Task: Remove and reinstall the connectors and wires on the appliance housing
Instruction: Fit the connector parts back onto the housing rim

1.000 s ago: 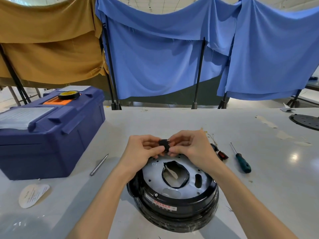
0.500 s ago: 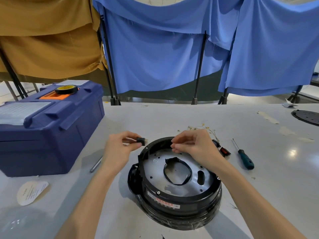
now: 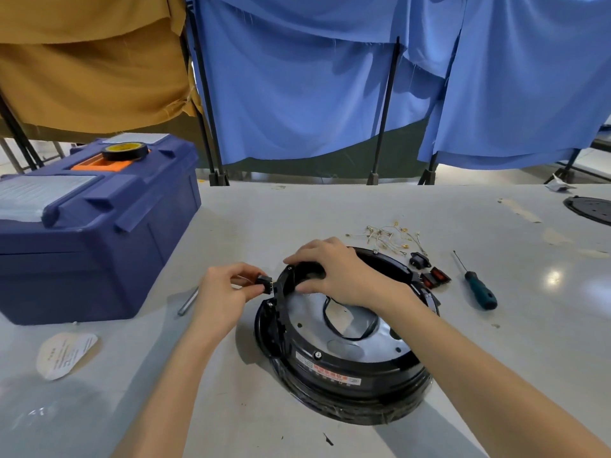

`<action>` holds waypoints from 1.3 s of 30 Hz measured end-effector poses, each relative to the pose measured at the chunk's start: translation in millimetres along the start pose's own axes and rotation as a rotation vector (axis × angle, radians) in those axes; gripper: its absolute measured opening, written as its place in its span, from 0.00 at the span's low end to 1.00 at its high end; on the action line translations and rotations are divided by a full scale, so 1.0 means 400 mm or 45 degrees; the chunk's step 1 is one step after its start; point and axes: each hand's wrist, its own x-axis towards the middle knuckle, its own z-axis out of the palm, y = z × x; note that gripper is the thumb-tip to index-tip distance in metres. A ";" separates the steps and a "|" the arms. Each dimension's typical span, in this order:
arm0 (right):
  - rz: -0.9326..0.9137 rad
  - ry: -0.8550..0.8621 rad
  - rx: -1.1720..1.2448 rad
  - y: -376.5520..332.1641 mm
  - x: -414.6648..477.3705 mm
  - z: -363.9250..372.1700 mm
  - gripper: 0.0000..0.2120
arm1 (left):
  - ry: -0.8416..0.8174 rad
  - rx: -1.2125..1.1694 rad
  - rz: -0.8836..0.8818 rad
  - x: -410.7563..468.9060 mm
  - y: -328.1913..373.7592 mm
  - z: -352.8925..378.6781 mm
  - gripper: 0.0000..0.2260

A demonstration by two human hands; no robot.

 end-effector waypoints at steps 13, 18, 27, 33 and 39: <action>0.100 0.075 -0.467 -0.003 0.002 -0.036 0.18 | -0.078 -0.024 -0.002 -0.010 0.040 0.027 0.08; 0.162 0.089 -0.485 0.024 -0.015 -0.045 0.18 | -0.102 -0.038 0.031 -0.008 0.062 0.072 0.10; 0.214 0.078 -0.287 0.054 -0.046 -0.066 0.17 | 0.022 -0.122 0.020 -0.025 0.069 0.106 0.12; 0.140 0.104 -0.153 0.040 -0.068 -0.046 0.18 | 0.103 -0.242 -0.073 -0.038 0.060 0.125 0.10; 0.143 0.164 -0.168 0.021 -0.066 -0.027 0.19 | 0.079 -0.266 -0.028 -0.042 0.054 0.130 0.08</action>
